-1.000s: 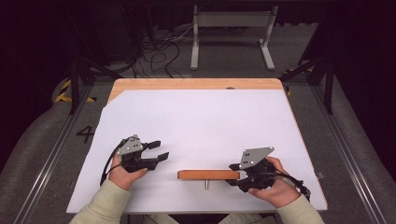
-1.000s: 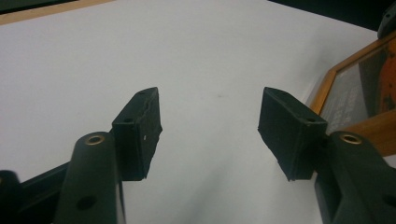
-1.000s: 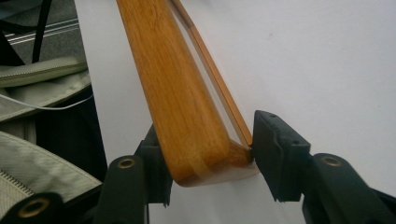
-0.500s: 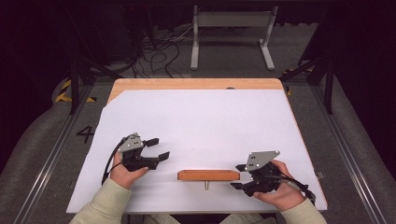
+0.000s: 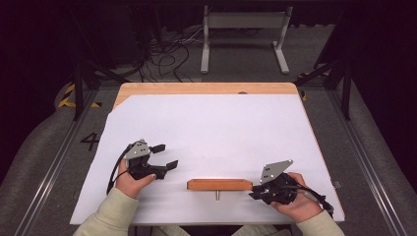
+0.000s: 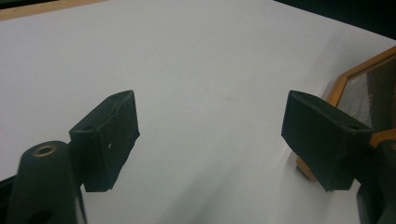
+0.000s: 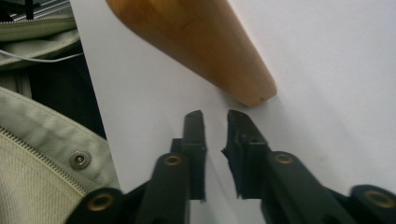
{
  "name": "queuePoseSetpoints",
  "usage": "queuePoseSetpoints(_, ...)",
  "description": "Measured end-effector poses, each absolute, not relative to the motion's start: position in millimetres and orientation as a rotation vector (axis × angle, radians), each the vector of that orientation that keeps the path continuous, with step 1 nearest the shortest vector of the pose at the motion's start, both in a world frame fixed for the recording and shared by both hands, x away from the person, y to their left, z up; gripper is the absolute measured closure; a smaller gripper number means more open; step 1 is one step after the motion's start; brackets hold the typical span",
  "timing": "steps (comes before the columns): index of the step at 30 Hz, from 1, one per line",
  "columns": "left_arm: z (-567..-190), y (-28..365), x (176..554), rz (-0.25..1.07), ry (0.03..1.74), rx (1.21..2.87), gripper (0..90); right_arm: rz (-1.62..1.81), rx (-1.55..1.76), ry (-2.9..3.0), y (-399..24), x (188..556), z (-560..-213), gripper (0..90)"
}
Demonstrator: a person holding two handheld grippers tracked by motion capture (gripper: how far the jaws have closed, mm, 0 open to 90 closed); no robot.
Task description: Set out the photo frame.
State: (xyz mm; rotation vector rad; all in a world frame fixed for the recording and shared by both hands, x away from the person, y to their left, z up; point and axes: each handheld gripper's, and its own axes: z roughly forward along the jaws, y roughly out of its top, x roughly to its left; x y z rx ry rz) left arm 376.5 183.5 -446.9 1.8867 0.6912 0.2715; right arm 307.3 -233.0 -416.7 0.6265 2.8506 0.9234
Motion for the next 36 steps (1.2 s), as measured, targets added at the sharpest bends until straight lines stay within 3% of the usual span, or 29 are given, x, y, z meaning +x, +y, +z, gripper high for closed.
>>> queuePoseSetpoints(8,-447.2,183.2,376.4,0.272,0.696,1.895,19.0,0.906,0.626,2.895,-225.7,311.5,-428.9,90.0)
queuePoseSetpoints(36,-446.1,184.7,373.6,0.292,0.692,1.916,17.1,1.024,0.859,2.733,-223.6,336.3,-433.9,90.0)
